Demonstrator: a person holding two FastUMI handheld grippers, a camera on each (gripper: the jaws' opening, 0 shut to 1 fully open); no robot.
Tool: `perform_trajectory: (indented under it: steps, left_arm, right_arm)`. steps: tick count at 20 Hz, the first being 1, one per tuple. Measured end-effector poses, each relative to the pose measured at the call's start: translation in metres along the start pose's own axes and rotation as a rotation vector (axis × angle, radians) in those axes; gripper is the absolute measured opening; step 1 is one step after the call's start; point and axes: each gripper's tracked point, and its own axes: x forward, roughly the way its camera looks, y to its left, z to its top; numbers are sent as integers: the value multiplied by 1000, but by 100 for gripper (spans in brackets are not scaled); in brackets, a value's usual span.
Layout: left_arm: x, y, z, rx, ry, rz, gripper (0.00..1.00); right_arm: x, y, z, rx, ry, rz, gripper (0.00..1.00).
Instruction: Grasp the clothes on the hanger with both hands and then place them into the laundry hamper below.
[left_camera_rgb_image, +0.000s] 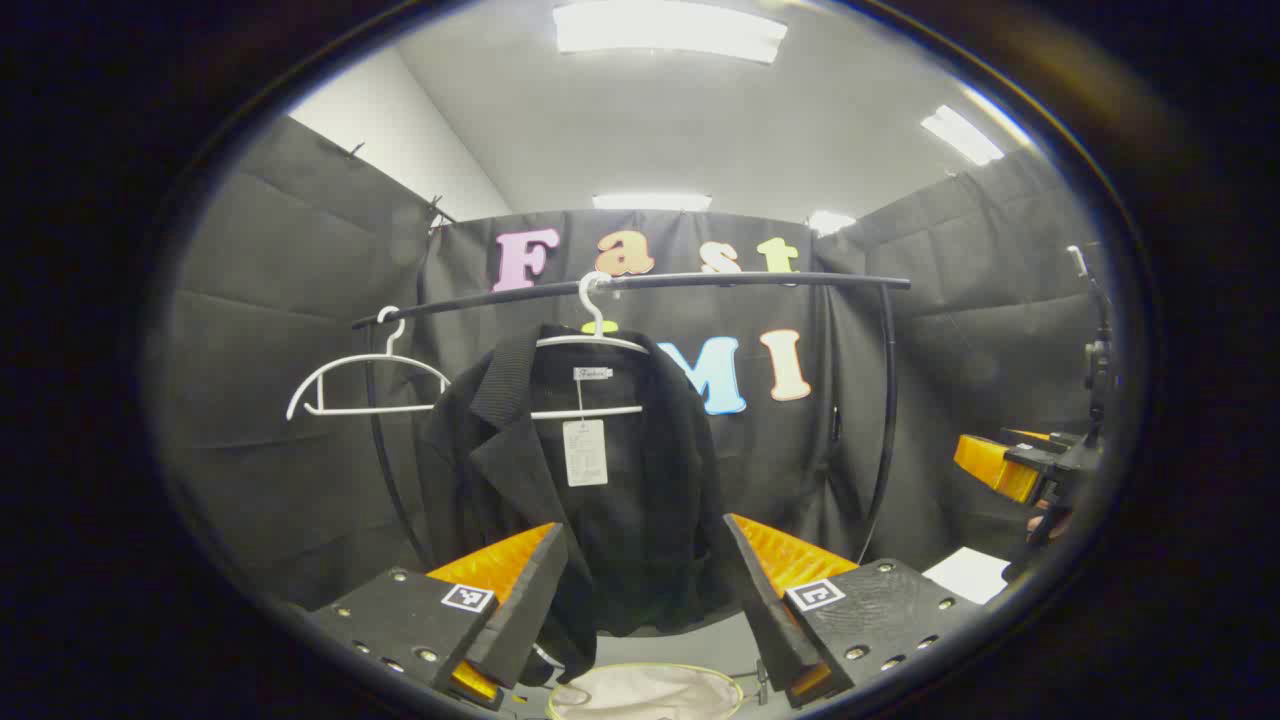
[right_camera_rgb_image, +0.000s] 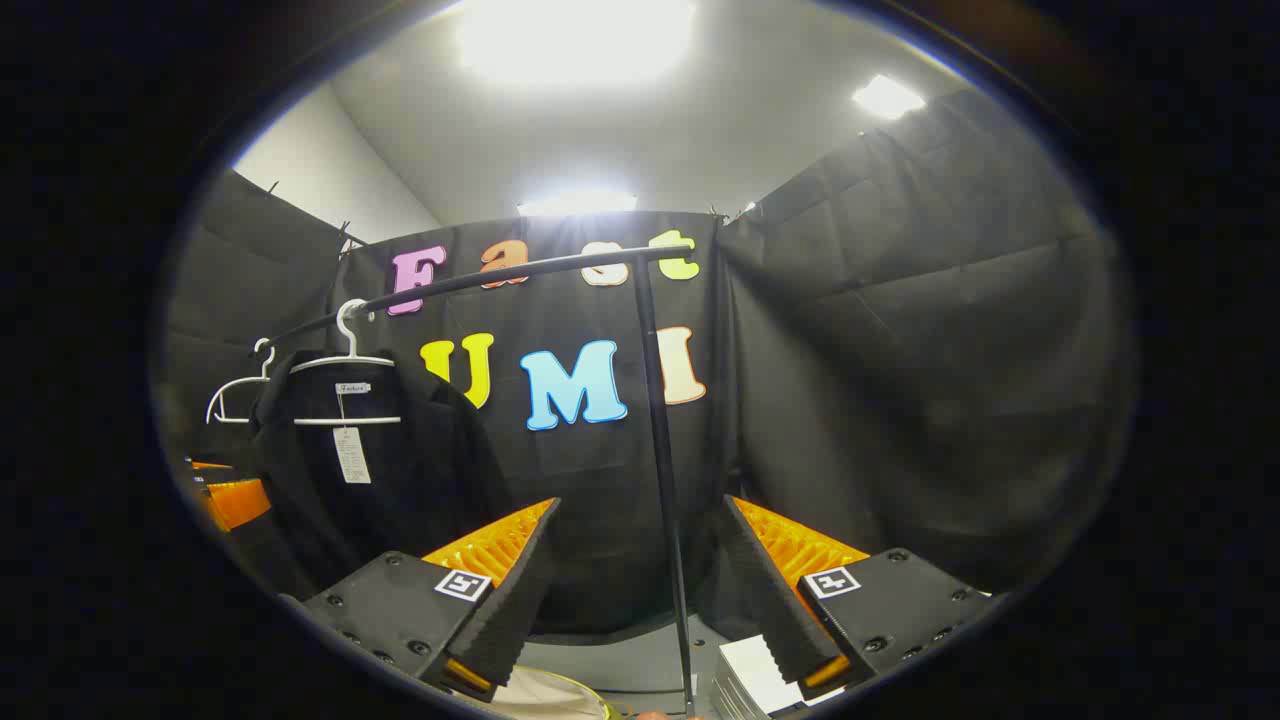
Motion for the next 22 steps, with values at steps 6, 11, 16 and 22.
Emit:
perform_trajectory:
  steps: [6, 11, 16, 22]
  left_arm:
    - [10, 3, -3, -5, -6, 16, 90]
    - [13, -1, -11, -46, 2, -8, 91]
    - [8, 10, -15, -65, -2, 13, 91]
    - [-6, 43, -23, -108, 15, 83, 90]
  right_arm:
    - [-6, -6, -1, -17, 11, -27, 97]
    - [-15, -18, -7, -12, 36, -67, 98]
    - [-16, -10, -4, -28, 47, -59, 98]
    - [-13, 22, 0, -17, 77, 16, 98]
